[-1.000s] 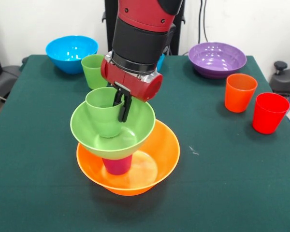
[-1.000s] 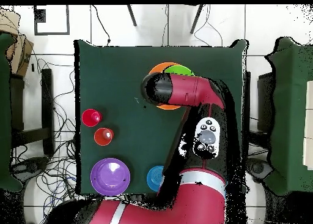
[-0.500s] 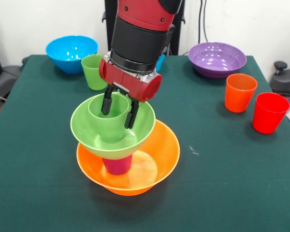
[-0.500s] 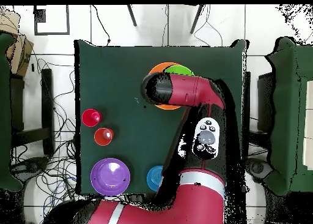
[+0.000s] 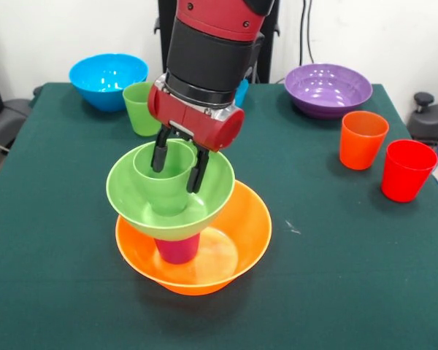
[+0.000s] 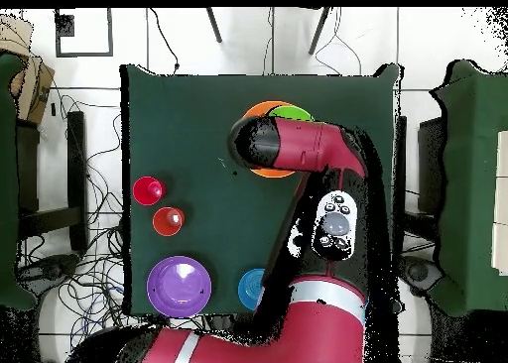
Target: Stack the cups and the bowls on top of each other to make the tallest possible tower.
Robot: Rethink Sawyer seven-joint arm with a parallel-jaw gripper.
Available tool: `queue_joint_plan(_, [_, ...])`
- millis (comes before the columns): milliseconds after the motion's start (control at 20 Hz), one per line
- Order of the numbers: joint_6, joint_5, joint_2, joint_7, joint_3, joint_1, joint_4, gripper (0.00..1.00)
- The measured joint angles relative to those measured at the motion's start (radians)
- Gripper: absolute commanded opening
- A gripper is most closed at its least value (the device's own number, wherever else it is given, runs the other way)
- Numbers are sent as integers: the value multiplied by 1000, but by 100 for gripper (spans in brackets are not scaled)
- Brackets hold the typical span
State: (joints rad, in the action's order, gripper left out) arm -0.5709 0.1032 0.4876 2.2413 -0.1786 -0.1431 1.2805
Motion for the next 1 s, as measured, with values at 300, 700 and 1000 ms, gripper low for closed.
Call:
queue_joint_plan(300, [0, -6, 38, 0, 0, 0, 4, 100])
queue_joint_plan(700, [0, -31, 151, 0, 0, 1, 69, 100])
queue_joint_plan(1000, [2, -42, 245, 0, -5, 25, 140, 100])
